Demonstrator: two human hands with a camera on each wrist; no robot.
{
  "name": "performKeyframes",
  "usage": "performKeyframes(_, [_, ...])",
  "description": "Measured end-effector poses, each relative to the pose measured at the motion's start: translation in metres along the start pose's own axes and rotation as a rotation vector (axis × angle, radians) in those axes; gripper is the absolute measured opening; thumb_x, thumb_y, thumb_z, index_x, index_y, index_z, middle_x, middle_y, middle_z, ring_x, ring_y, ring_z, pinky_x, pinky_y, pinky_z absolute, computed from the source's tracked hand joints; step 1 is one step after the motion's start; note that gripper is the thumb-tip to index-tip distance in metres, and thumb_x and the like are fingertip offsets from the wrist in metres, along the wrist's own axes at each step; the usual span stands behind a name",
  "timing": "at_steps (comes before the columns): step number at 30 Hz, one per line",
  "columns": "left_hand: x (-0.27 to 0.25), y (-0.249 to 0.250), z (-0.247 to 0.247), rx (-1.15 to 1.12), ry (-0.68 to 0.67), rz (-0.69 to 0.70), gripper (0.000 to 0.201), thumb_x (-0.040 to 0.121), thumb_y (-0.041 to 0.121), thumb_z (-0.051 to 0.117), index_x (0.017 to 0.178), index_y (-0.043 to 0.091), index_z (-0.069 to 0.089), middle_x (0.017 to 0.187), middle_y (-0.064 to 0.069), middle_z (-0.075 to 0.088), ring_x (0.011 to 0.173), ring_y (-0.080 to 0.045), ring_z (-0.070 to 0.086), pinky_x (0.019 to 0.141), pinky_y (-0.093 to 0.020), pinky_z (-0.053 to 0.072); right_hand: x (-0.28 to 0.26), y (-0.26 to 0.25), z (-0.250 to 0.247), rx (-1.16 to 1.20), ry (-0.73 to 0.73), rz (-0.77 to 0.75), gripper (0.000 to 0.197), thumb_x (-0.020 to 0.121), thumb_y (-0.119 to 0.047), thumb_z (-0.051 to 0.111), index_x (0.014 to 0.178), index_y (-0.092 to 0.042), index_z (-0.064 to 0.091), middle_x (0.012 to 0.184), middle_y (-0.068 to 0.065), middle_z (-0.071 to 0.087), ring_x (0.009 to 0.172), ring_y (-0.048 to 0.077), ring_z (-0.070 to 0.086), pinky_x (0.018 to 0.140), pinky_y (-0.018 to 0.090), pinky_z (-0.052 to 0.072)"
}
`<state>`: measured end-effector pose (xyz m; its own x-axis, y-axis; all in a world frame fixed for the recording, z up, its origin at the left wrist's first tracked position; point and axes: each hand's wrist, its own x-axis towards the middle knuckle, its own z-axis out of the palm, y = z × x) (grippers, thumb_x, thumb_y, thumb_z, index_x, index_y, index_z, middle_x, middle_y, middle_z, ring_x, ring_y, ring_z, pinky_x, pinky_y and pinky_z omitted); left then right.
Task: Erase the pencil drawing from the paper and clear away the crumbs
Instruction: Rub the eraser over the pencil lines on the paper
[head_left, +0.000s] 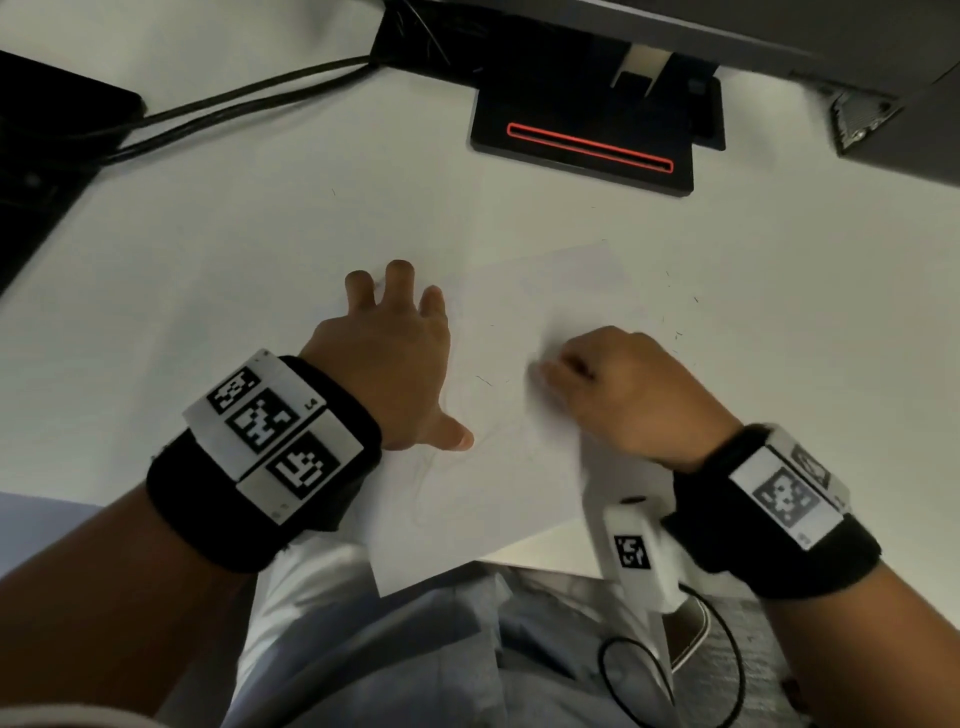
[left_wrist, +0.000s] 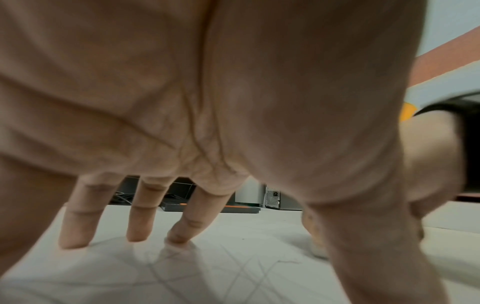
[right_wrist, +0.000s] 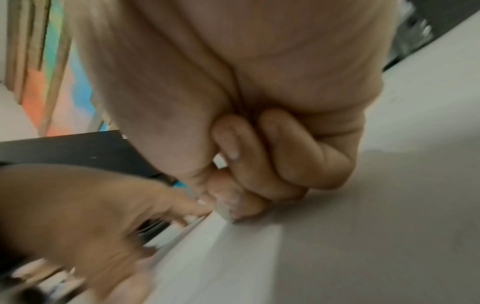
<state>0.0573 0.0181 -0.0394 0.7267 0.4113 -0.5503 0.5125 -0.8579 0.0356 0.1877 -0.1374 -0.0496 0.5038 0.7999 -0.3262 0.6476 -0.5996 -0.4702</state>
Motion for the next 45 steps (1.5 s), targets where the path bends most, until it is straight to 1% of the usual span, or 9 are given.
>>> performKeyframes(5, [0.0,0.0,0.001,0.006,-0.002,-0.001,0.121,0.061,0.076,0.073,0.148,0.01,0.021,0.146,-0.011,0.015,0.136,-0.036,0.02,0.085,-0.045,0.051,-0.019,-0.021,0.021,-0.027,-0.161,-0.135,0.046,0.102,-0.034,0.045,0.066,-0.007,0.054,0.058,0.006,0.054,0.051,0.015,0.045,0.054,0.029,0.033])
performKeyframes(10, [0.0,0.0,0.0,0.005,-0.002,-0.002,0.121,0.062,0.077,0.072,0.149,0.009,0.02,0.145,-0.012,0.016,0.136,-0.036,0.022,0.086,-0.045,0.053,-0.004,-0.003,-0.001,-0.011,-0.01,-0.018,0.048,0.1,-0.03,0.049,0.057,-0.01,0.044,0.051,0.002,0.047,0.046,0.012,0.041,0.048,0.023,0.03])
performKeyframes(15, [0.0,0.0,0.001,0.007,0.012,0.001,0.12,0.062,0.077,0.072,0.148,0.01,0.023,0.145,-0.012,0.017,0.136,-0.036,0.022,0.085,-0.044,0.052,-0.021,-0.019,0.02,-0.019,-0.186,-0.131,0.047,0.103,-0.036,0.046,0.067,-0.008,0.056,0.056,0.003,0.056,0.048,0.011,0.047,0.05,0.02,0.036])
performKeyframes(19, [-0.001,0.001,-0.001,0.0,0.004,-0.007,0.12,0.063,0.077,0.071,0.148,0.008,0.021,0.142,-0.012,0.018,0.134,-0.035,0.023,0.086,-0.044,0.052,-0.007,-0.004,0.004,-0.002,-0.024,-0.034,0.046,0.101,-0.031,0.049,0.061,-0.008,0.05,0.054,0.004,0.052,0.048,0.013,0.044,0.048,0.023,0.032])
performKeyframes(24, [-0.001,0.002,-0.001,0.007,0.003,-0.009,0.118,0.062,0.077,0.071,0.146,0.009,0.024,0.142,-0.012,0.018,0.133,-0.035,0.024,0.085,-0.044,0.052,-0.023,-0.017,0.019,-0.031,-0.189,-0.147,0.046,0.103,-0.036,0.046,0.067,-0.009,0.055,0.059,0.003,0.057,0.053,0.016,0.05,0.051,0.024,0.034])
performKeyframes(28, [-0.001,0.001,-0.001,0.012,0.001,-0.012,0.119,0.062,0.078,0.071,0.146,0.009,0.024,0.14,-0.012,0.019,0.132,-0.035,0.025,0.083,-0.044,0.052,-0.006,0.002,0.0,-0.015,-0.021,-0.024,0.048,0.102,-0.032,0.048,0.06,-0.009,0.046,0.054,0.004,0.05,0.049,0.016,0.045,0.047,0.022,0.03])
performKeyframes(34, [0.001,0.001,0.0,0.012,0.006,-0.012,0.121,0.061,0.079,0.071,0.148,0.01,0.022,0.141,-0.012,0.017,0.133,-0.035,0.024,0.085,-0.044,0.052,-0.023,-0.013,0.016,-0.028,-0.203,-0.129,0.047,0.102,-0.037,0.046,0.068,-0.007,0.056,0.058,0.005,0.057,0.053,0.019,0.05,0.053,0.026,0.039])
performKeyframes(38, [0.001,0.001,0.0,0.009,-0.002,-0.016,0.122,0.061,0.08,0.07,0.148,0.009,0.022,0.14,-0.013,0.017,0.132,-0.036,0.025,0.087,-0.046,0.053,-0.008,0.0,0.001,-0.005,-0.041,-0.039,0.048,0.102,-0.031,0.047,0.059,-0.009,0.047,0.052,0.002,0.049,0.046,0.014,0.043,0.046,0.019,0.031])
performKeyframes(45, [0.001,0.001,-0.001,0.01,0.001,-0.019,0.122,0.062,0.079,0.07,0.148,0.008,0.021,0.141,-0.013,0.016,0.133,-0.036,0.024,0.087,-0.046,0.052,-0.016,-0.004,0.007,-0.017,-0.137,-0.064,0.047,0.102,-0.035,0.047,0.063,-0.01,0.052,0.054,0.003,0.052,0.05,0.016,0.047,0.048,0.02,0.03])
